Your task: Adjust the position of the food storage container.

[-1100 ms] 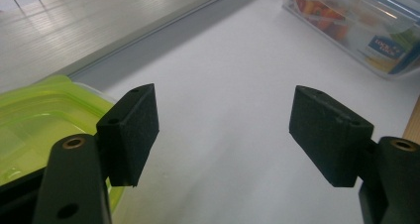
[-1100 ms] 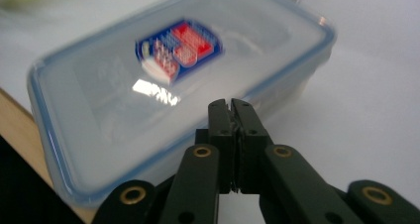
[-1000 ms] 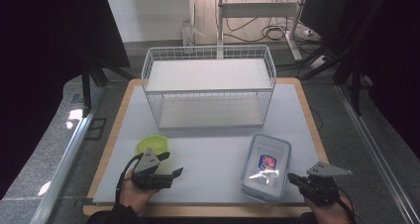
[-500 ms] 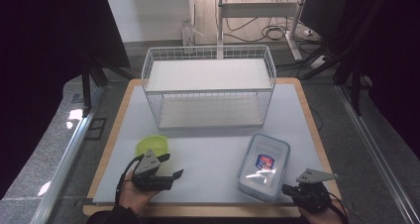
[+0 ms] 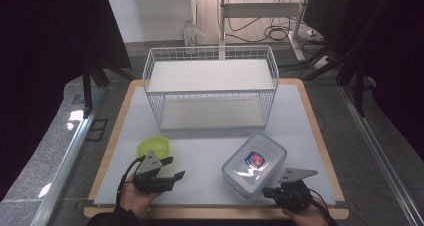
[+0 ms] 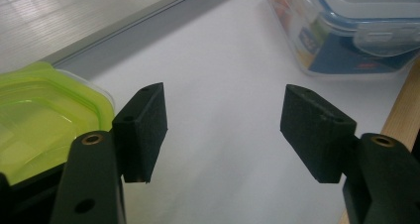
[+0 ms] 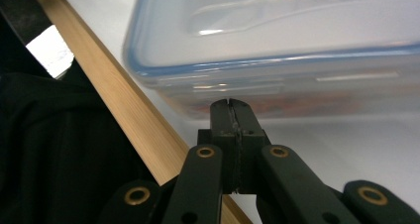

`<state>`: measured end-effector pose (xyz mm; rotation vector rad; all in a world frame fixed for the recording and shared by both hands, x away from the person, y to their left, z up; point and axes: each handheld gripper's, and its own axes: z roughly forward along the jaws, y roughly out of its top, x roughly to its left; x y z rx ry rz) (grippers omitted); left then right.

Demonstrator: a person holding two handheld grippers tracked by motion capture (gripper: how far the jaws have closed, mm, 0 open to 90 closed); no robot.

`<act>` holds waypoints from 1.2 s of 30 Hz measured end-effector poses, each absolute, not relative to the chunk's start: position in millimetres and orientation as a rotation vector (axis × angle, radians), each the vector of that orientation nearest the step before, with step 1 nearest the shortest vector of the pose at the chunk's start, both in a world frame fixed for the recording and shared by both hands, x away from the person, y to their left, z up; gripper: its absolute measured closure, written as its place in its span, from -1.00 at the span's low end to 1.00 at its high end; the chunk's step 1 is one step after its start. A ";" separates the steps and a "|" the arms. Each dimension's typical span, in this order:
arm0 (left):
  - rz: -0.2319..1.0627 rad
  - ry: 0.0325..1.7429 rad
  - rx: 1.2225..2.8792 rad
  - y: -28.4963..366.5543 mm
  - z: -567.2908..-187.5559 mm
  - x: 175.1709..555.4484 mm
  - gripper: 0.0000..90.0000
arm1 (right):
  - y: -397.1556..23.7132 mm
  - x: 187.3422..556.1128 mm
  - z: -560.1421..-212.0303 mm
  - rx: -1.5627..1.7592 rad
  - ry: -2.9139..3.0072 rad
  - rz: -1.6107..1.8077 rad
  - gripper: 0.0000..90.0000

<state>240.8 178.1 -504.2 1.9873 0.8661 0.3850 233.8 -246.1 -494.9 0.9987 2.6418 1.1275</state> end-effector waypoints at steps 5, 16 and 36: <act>0.381 0.867 1.991 177.8 -504.1 240.6 -0.18 | -224.4 240.8 -497.1 0.929 2.676 1.144 1.00; 0.365 0.871 1.996 179.0 -503.6 240.5 -0.09 | -173.8 255.4 -504.5 0.773 2.732 1.066 1.00; 0.310 0.858 2.025 165.2 -506.0 246.2 0.33 | -206.3 265.5 -472.9 0.878 2.492 1.139 1.00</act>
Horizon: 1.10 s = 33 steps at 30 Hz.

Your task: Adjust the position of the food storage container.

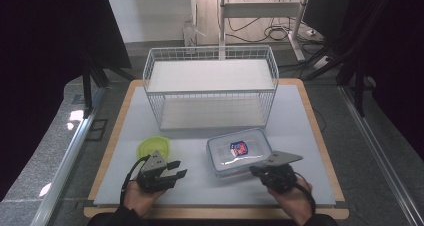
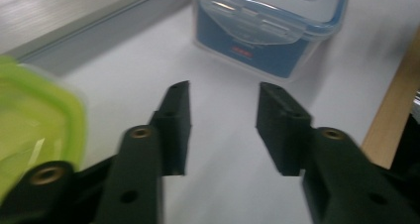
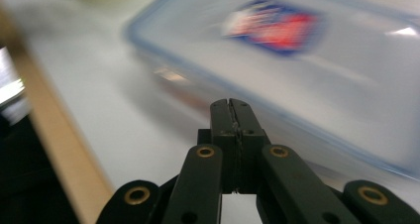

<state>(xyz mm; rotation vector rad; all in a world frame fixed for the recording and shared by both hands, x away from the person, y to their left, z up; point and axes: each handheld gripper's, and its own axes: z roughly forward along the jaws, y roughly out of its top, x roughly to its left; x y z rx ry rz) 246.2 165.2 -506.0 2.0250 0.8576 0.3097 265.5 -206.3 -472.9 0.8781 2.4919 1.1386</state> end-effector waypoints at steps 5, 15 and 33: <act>0.291 0.849 2.057 147.1 -507.7 254.1 0.77 | -250.9 279.4 -463.6 1.041 2.318 1.139 1.00; 0.259 0.906 2.076 110.1 -520.9 287.0 1.00 | -264.4 327.1 -485.1 1.145 2.317 1.027 1.00; 0.293 0.982 2.078 120.2 -519.8 288.0 0.99 | -239.1 312.5 -493.8 1.052 2.472 0.978 1.00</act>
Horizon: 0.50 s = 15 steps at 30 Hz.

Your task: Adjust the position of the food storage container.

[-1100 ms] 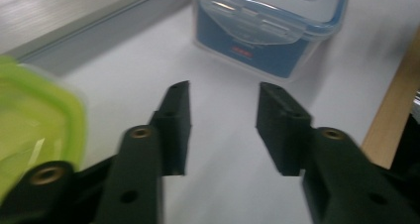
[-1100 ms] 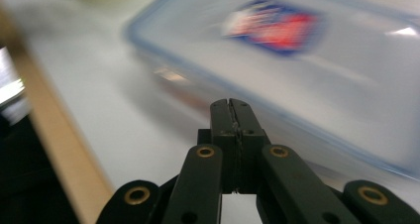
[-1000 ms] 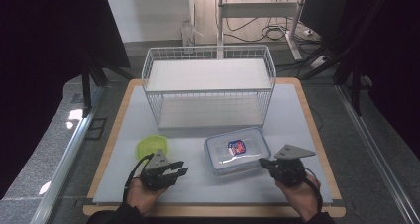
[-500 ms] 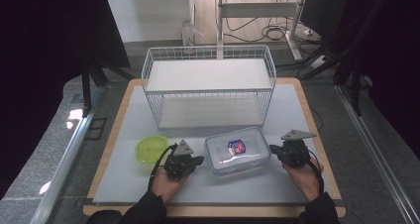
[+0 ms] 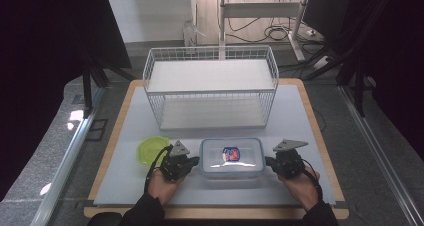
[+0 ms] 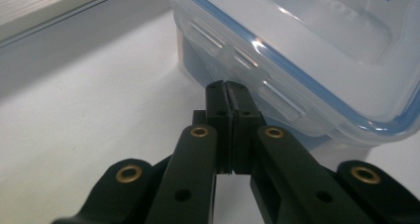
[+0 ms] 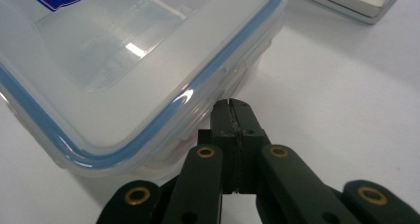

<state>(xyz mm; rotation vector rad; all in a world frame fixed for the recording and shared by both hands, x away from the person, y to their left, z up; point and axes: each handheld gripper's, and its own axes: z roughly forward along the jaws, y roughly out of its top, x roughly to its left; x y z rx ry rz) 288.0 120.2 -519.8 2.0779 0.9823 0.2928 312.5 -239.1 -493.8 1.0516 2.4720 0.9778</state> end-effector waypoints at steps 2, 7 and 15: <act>0.298 0.988 2.080 122.0 -519.6 286.6 0.99 | -237.6 310.0 -493.3 1.052 2.477 0.987 1.00; 0.281 0.989 2.082 126.7 -519.1 287.0 0.96 | -234.8 308.1 -493.9 1.036 2.494 0.994 1.00; 0.376 0.959 2.117 138.3 -511.0 272.3 0.49 | -251.9 306.6 -485.0 1.062 2.424 1.041 0.66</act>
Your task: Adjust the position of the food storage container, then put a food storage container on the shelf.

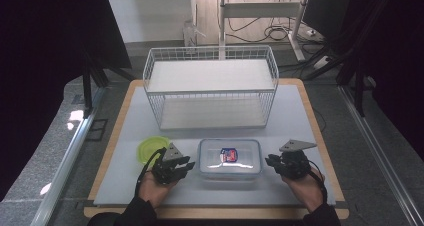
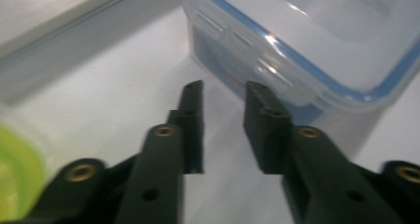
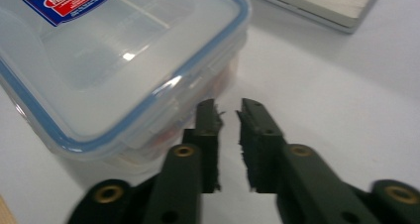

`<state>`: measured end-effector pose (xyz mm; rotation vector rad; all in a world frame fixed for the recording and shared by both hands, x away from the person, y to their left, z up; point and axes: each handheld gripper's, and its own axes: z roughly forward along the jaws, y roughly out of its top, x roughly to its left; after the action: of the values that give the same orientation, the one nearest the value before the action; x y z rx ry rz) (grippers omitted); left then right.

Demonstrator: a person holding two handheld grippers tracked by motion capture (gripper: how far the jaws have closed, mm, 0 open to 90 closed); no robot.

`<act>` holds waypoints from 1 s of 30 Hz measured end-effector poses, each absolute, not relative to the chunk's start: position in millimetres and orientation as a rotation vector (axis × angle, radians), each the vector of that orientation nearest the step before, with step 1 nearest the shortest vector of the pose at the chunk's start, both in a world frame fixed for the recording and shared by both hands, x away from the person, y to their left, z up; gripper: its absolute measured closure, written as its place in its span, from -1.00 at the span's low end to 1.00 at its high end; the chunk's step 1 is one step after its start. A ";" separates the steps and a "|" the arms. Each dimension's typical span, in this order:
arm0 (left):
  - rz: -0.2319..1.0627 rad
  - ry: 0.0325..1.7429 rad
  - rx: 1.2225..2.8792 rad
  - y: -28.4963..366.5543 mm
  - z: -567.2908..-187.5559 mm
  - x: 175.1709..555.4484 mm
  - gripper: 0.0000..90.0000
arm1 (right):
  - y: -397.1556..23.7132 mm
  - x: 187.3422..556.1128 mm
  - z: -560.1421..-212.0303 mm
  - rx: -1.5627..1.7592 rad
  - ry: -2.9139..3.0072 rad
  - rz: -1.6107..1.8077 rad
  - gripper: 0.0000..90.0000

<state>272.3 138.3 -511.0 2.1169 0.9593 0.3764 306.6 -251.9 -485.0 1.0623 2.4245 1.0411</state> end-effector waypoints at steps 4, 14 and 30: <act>0.414 0.948 2.122 149.0 -508.7 263.8 0.01 | -259.6 305.6 -483.2 1.091 2.401 1.061 0.26; 0.382 0.906 2.082 150.5 -507.7 268.0 -0.68 | -265.5 309.2 -479.8 1.074 2.342 1.120 -0.50; 0.250 0.801 2.079 137.3 -497.0 279.3 -0.86 | -260.3 308.9 -475.0 1.054 2.355 1.190 -0.85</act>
<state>279.3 137.3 -497.0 2.0790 0.8013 0.2503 308.9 -260.3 -475.0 1.0538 2.3554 1.1903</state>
